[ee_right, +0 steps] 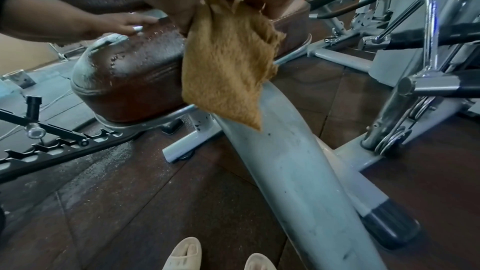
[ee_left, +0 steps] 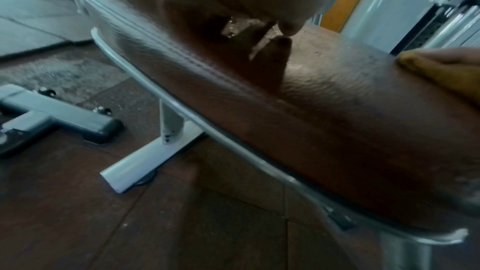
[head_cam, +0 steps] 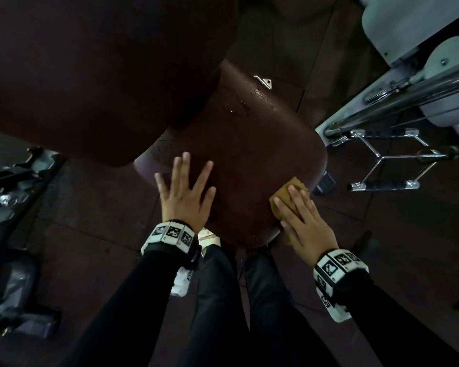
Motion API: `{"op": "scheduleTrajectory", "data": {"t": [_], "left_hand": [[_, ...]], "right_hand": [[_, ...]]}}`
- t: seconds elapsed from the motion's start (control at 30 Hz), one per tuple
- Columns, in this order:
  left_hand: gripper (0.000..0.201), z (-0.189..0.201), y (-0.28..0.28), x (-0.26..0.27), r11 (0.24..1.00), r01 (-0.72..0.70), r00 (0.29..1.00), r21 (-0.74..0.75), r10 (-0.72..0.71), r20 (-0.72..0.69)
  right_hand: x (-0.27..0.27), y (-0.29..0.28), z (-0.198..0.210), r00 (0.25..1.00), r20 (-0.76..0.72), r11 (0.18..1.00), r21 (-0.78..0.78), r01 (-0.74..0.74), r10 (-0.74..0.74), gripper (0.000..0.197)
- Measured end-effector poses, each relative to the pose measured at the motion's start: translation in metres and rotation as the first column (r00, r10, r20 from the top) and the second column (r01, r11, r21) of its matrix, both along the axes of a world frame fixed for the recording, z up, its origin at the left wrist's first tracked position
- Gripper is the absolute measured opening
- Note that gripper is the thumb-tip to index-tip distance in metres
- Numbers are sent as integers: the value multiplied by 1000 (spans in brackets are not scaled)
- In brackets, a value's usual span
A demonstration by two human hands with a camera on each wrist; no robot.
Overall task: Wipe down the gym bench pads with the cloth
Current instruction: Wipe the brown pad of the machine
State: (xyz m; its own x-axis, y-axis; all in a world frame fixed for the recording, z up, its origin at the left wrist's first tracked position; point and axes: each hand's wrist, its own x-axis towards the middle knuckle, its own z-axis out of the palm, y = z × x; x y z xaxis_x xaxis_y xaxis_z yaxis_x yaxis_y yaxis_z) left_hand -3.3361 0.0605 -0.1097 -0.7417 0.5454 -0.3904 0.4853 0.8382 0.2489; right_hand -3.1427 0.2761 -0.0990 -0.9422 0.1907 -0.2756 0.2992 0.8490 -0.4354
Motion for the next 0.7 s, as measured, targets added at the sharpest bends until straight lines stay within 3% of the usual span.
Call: {"op": "scheduleTrajectory", "data": {"t": [0.1,0.23,0.4,0.57,0.7], "left_hand": [[61,-4,-26,-17,993,-120,992,19,119,28],[64,-13,-39,-25,999,-26,999,33,25,38],[57,-19,-34,-21,995,-75,997,58,73,34],[52,-17,-34,-24,997,-71,995,41,68,71],[53,-18,-33,-24,997,-72,995,41,69,76]], "right_hand": [[-18,1,1,1000,-17,1000,21,5,-5,47],[-66,-1,2,999,-35,1000,-3,19,-19,48],[-119,-34,4,990,-41,990,34,-135,137,47],[-89,-93,-1,895,-11,895,23,-445,445,52],[-34,-87,-2,848,-34,848,4,-529,529,61]]}}
